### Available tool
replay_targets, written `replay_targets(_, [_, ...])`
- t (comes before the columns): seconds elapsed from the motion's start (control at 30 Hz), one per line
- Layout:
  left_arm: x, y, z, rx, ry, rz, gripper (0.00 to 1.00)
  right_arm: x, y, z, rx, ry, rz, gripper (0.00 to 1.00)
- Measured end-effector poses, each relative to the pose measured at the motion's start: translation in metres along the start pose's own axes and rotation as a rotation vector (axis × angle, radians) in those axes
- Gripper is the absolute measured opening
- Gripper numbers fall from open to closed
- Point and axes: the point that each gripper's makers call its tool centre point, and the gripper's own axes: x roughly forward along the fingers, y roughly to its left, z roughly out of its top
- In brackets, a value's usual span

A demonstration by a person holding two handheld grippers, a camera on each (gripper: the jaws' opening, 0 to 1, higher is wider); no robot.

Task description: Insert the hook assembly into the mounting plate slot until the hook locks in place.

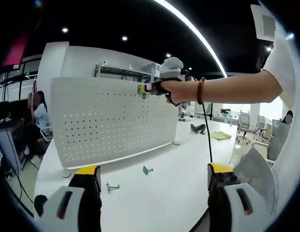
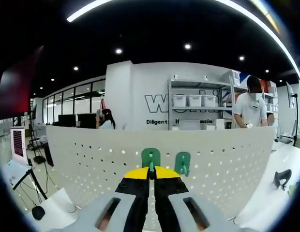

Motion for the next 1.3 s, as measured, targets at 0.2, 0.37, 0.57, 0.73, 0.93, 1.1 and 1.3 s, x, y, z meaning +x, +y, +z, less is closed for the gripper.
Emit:
replay_targets(0.2, [0.0, 0.003, -0.001, -0.011, 0.004, 0.001, 0.94, 0.006, 0.0, -0.002, -0.001, 0.011, 0.002, 0.01])
replay_targets(0.37, [0.0, 0.004, -0.003, -0.014, 0.01, 0.002, 0.94, 0.012, 0.0, -0.004, 0.005, 0.019, 0.003, 0.01])
replay_targets(0.57, [-0.002, 0.006, -0.005, -0.015, 0.016, 0.008, 0.94, 0.019, 0.0, -0.006, 0.01, 0.028, 0.001, 0.01])
replay_targets(0.73, [-0.003, 0.009, -0.004, -0.014, 0.016, 0.015, 0.94, 0.025, -0.002, -0.009, -0.001, 0.04, -0.003, 0.01])
replay_targets(0.93, [-0.003, 0.01, -0.003, -0.014, 0.018, 0.017, 0.94, 0.028, -0.003, -0.013, 0.008, 0.055, -0.003, 0.01])
replay_targets(1.1, [-0.003, 0.011, -0.004, -0.018, 0.02, 0.018, 0.94, 0.031, -0.003, -0.015, 0.001, 0.062, 0.001, 0.01])
replay_targets(1.3, [-0.003, 0.012, -0.005, -0.022, 0.02, 0.021, 0.93, 0.032, -0.001, -0.017, 0.06, 0.073, -0.013, 0.01])
